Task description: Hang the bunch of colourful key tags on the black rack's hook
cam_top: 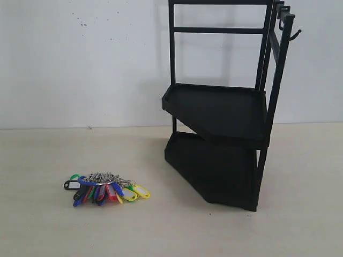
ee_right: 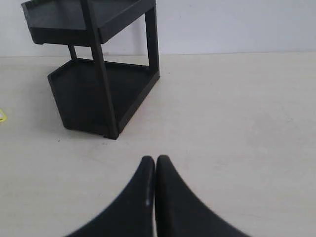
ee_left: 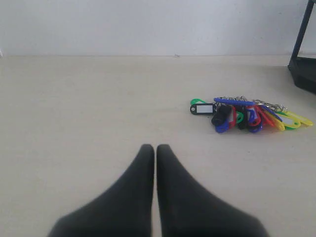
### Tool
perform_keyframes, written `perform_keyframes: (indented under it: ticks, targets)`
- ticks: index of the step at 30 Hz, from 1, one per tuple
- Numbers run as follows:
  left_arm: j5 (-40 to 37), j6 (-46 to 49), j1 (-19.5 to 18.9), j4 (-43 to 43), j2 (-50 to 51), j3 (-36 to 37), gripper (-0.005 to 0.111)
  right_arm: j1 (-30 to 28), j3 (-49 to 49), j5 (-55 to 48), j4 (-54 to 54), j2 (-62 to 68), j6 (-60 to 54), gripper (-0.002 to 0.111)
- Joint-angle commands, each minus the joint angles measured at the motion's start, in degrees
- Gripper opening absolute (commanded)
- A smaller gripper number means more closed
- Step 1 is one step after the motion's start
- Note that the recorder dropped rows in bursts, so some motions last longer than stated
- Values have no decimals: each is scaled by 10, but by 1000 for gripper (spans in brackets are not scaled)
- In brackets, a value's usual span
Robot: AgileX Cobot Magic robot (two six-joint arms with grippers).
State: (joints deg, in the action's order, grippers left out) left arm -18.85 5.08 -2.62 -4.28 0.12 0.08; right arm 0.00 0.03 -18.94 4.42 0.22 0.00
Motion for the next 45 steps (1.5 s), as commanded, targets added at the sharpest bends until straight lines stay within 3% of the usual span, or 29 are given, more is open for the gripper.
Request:
perform_keyframes:
  ticks: [1, 17, 25, 30, 33, 39, 41, 45]
  targets:
    - [9, -6, -1, -4, -1, -1, 4, -5, 0, 2, 0, -2, 0, 0]
    - [9, -6, -1, -4, -1, -1, 4, -5, 0, 23, -28, -2, 0, 0]
    - [9, -6, -1, -4, -1, -1, 4, -5, 0, 200, -22, -2, 8, 0]
    - [9, -6, -1, -4, -1, -1, 4, -5, 0, 395, -19, -2, 29, 0]
    - [9, -6, -1, -4, -1, -1, 4, -5, -41, 328, -16, -2, 10, 0]
    - [9, -6, -1, -4, -1, -1, 4, -5, -243, 11, -17, 169, -39, 0]
    - [9, -6, -1, -4, -1, -1, 4, -5, -267, -10, -17, 214, -39, 0]
    - [9, -6, -1, -4, -1, -1, 4, -5, -277, 53, -17, 273, -36, 0]
